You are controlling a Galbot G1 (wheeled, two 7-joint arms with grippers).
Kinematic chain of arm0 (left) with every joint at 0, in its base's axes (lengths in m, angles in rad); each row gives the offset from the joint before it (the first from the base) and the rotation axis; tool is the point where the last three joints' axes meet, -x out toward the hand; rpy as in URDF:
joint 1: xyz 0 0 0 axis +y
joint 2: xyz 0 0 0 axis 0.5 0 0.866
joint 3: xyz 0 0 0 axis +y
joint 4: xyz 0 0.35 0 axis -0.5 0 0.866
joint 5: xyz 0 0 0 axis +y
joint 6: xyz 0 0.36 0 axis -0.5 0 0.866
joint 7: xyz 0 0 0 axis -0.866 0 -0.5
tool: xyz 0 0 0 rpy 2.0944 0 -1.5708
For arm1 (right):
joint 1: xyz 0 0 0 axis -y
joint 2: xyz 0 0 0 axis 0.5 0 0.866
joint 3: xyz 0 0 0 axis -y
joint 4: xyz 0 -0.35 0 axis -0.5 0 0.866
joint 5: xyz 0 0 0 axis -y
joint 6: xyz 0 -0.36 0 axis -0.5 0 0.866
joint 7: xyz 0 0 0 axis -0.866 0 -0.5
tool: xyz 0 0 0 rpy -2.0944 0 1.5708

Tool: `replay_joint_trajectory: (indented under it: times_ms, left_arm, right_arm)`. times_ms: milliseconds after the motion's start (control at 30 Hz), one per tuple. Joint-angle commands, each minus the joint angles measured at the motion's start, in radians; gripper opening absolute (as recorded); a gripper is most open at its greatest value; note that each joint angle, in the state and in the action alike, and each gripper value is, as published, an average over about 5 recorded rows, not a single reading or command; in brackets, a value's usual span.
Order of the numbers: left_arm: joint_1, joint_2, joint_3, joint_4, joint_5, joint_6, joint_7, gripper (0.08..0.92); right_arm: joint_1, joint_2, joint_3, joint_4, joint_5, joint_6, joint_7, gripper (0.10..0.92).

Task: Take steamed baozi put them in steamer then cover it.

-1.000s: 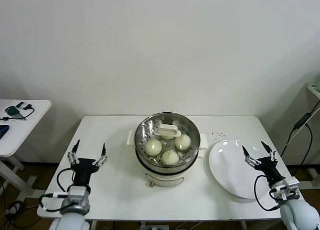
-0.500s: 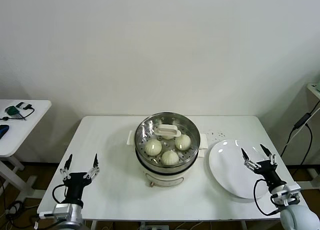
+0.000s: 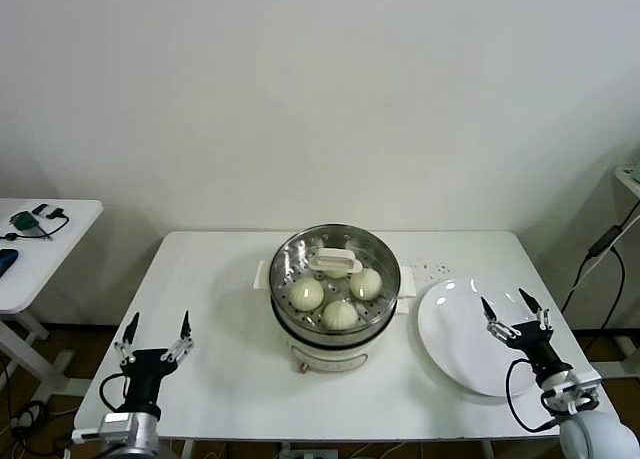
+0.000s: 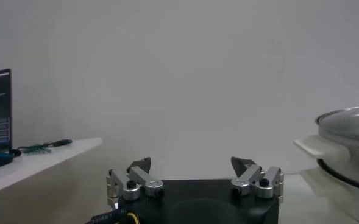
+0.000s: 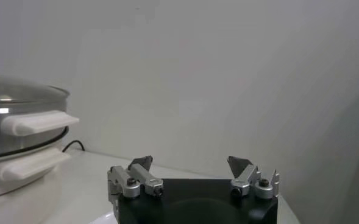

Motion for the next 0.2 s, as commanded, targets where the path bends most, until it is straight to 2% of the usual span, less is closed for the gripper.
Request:
replay_joint_trajectory:
  times_ms: [33, 200]
  left_arm:
    - [0.005, -0.002, -0.016, 0.013, -0.009, -0.018, 0.016, 0.823]
    - [0.005, -0.002, -0.017, 0.013, -0.01, -0.019, 0.027, 0.823]
  right_arm:
    - [-0.004, 0.005, -0.002, -0.004, 0.002, 0.005, -0.006, 0.823]
    - [-0.005, 0.007, -0.002, -0.006, 0.002, 0.006, -0.008, 0.823]
